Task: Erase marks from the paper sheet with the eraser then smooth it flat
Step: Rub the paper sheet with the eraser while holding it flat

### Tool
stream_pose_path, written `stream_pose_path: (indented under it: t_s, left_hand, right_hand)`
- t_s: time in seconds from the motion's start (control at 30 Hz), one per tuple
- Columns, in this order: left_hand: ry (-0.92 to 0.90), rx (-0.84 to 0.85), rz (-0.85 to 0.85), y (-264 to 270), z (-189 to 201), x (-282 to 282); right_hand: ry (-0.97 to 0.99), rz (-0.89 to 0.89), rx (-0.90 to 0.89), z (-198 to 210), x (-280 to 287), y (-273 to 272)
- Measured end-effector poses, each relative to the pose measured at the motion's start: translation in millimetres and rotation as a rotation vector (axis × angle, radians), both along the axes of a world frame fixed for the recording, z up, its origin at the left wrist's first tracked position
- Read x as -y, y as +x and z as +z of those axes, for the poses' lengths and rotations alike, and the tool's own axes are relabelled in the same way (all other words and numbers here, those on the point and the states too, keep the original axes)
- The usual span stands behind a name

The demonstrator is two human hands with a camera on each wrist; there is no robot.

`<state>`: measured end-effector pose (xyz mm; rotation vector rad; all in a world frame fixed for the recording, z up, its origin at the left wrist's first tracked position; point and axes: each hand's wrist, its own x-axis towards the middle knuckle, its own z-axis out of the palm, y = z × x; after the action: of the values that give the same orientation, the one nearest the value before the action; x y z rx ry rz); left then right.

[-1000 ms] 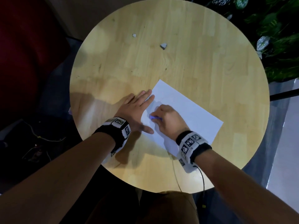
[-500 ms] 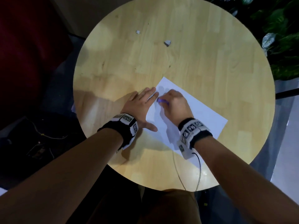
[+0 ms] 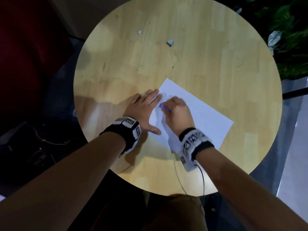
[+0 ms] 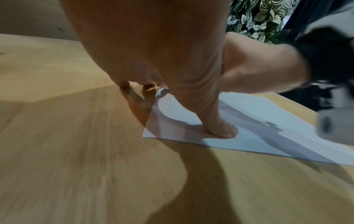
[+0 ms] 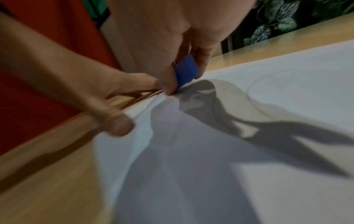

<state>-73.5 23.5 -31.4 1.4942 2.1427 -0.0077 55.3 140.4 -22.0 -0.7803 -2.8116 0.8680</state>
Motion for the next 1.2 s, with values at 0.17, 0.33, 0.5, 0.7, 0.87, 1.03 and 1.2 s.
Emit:
stream_pose_path:
  t_s: [0.17,0.33,0.5,0.7,0.87,1.03,1.2]
  left_hand:
    - [0.043,0.036,0.027,-2,-3,3]
    - [0.032,0.018,0.025,-2,-3,2]
    - [0.011,-0.002,0.016,2,0,1]
    - [-0.03,-0.012,0.009,4,4,-3]
    - [-0.087,-0.029,-0.002,8,12,-5]
    - [-0.124,-0.051,0.06,18,17,-8]
    - [-0.079,-0.084,0.111,34,20,-10]
  right_hand:
    - [-0.075,0.266,0.056,15,8,26]
    - [-0.003,-0.005,0.038,2,-21,-20]
    - [-0.034,0.146,0.058,8,6,15]
    - [-0.014,0.049,0.068,2,-19,-6]
    - [-0.044,-0.039,0.041,4,1,7]
    - [-0.095,0.134,0.089,10,-2,33]
    - [-0.067,-0.079,0.062,0,-34,7]
